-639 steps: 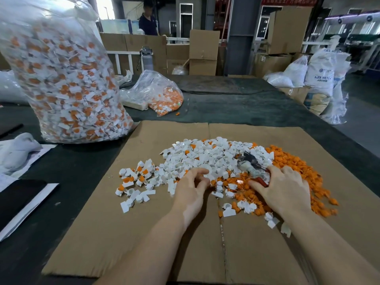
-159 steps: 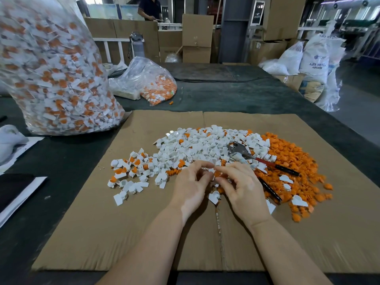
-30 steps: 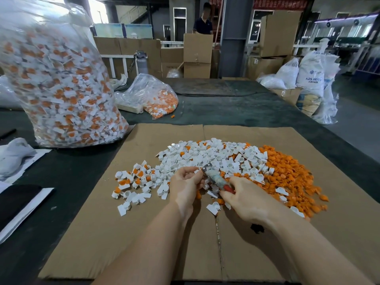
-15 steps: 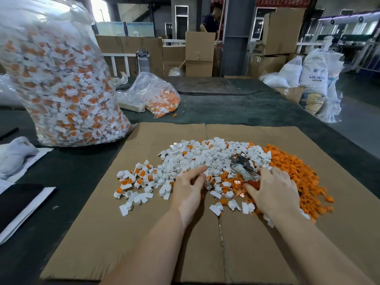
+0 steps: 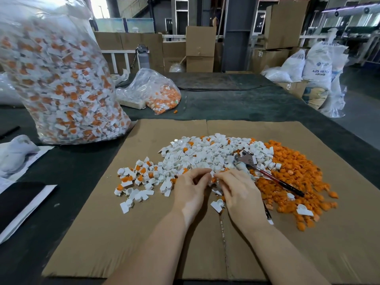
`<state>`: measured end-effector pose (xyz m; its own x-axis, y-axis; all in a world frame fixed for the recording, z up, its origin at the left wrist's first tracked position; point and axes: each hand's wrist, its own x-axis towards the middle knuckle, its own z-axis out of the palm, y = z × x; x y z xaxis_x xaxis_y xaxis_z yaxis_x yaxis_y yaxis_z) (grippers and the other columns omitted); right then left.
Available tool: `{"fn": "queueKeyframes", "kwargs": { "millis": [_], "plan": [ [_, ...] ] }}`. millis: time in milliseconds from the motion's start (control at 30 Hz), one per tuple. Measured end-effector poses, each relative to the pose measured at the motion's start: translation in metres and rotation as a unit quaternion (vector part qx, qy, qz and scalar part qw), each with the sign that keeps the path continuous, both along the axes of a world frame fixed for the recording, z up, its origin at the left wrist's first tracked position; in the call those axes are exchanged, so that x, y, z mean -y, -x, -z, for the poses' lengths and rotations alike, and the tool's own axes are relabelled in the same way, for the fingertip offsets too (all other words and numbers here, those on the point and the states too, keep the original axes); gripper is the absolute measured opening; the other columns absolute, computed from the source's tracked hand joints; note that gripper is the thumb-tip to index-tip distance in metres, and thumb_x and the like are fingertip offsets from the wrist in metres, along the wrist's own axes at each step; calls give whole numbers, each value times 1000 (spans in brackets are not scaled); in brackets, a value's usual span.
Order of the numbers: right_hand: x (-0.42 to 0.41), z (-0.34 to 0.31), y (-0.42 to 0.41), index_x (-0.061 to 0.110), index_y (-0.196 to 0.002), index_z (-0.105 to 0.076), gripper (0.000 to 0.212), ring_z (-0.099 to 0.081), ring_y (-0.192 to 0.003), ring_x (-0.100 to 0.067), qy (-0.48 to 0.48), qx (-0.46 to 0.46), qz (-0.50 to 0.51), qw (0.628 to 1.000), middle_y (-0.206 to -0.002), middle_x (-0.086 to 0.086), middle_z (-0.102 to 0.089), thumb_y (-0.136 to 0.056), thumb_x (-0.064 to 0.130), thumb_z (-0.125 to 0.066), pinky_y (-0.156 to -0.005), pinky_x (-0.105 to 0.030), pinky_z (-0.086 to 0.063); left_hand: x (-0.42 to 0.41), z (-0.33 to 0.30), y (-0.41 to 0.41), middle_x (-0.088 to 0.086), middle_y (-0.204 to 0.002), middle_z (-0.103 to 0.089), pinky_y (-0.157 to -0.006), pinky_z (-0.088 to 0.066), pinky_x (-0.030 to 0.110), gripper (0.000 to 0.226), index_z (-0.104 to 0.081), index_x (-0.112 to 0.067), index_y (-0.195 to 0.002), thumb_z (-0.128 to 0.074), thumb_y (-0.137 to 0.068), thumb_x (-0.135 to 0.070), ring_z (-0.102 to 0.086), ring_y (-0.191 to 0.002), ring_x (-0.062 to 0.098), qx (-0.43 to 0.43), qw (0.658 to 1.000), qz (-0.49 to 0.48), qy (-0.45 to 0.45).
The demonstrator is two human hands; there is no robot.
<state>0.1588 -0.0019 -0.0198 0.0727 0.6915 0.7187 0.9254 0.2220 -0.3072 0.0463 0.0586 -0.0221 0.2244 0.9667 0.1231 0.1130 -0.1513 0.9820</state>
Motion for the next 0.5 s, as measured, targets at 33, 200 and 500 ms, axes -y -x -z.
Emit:
{"fn": "queueKeyframes", "kwargs": {
  "millis": [33, 200, 500],
  "plan": [
    [0, 1, 0, 6, -91, -71, 19, -63, -81, -23, 2, -11, -3, 1000, -85, -5, -68, -75, -4, -72, -78, -23, -44, 0, 0, 0, -2, -91, -72, -84, -49, 22, 13, -73, -16, -95, -62, -89, -12, -65, -90, 9, -4, 1000, -2, -3],
    [0, 3, -2, 10, -80, -69, 13, -57, -76, -17, 11, -14, -5, 1000, -77, -1, -64, -73, 1, -76, -72, -22, -42, -1, 2, 0, -5, -84, -71, -80, -50, 24, 13, -71, -26, -83, -65, -86, -14, -64, -85, 10, -31, 999, 0, -16],
    [3, 1, -2, 11, -76, -67, 6, -60, -72, -24, -31, 31, 43, 998, -75, -2, -63, -82, 14, -66, -62, -38, -47, 4, -8, 3, -12, -75, -67, -69, -45, 9, 24, -66, -31, -78, -65, -86, -8, -61, -71, -3, 31, 998, -60, -17]
  ]
}}
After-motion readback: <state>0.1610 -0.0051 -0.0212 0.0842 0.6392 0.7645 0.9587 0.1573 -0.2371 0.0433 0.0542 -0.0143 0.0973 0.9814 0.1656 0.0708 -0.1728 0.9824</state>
